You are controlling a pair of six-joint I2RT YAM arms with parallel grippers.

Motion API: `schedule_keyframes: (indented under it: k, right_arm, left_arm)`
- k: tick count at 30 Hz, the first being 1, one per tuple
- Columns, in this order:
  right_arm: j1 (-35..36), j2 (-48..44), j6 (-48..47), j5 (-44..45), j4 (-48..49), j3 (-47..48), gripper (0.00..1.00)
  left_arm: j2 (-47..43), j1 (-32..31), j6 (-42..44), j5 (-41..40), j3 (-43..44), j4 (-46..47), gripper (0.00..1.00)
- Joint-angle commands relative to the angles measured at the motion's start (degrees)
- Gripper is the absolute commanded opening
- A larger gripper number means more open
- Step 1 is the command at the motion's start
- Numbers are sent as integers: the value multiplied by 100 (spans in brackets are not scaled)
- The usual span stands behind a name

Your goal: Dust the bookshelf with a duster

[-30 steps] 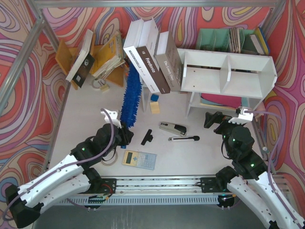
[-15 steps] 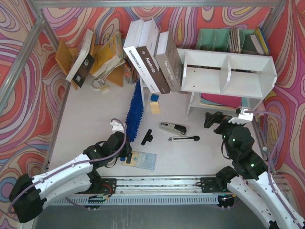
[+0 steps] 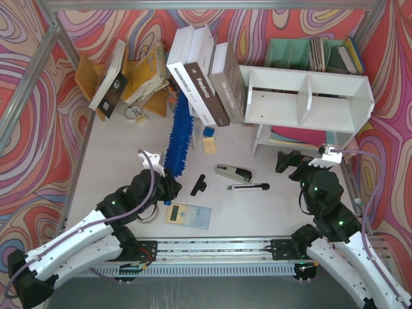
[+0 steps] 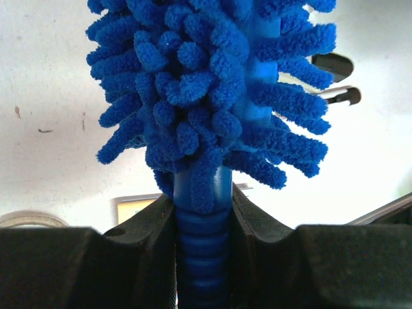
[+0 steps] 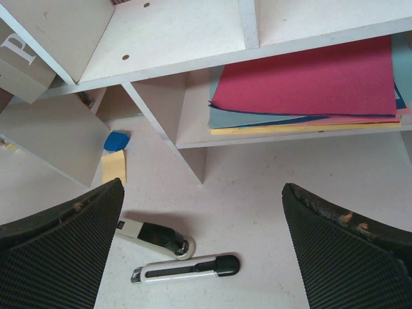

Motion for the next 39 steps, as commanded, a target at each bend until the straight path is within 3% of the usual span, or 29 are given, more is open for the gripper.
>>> schedule_keyframes:
  k: [1, 10, 17, 22, 35, 39]
  right_arm:
    - [12, -50, 33, 87, 75, -40, 99]
    - [9, 19, 9, 81, 104, -24, 99]
    - [6, 29, -20, 96, 111, -10, 99]
    - [1, 11, -18, 107, 124, -15, 99]
    - [6, -24, 2, 81, 110, -23, 99]
    - [5, -32, 5, 74, 102, -38, 99]
  left_arm:
    - [2, -5, 127, 20, 128, 163, 0]
    - [791, -5, -200, 677, -240, 581, 0]
    - [1470, -5, -284, 869, -712, 1022, 0]
    - [1691, 12, -207, 886, -590, 1057, 0]
    - [-171, 12, 500, -66, 349, 208, 0]
    - [-326, 12, 818, -264, 746, 9, 0]
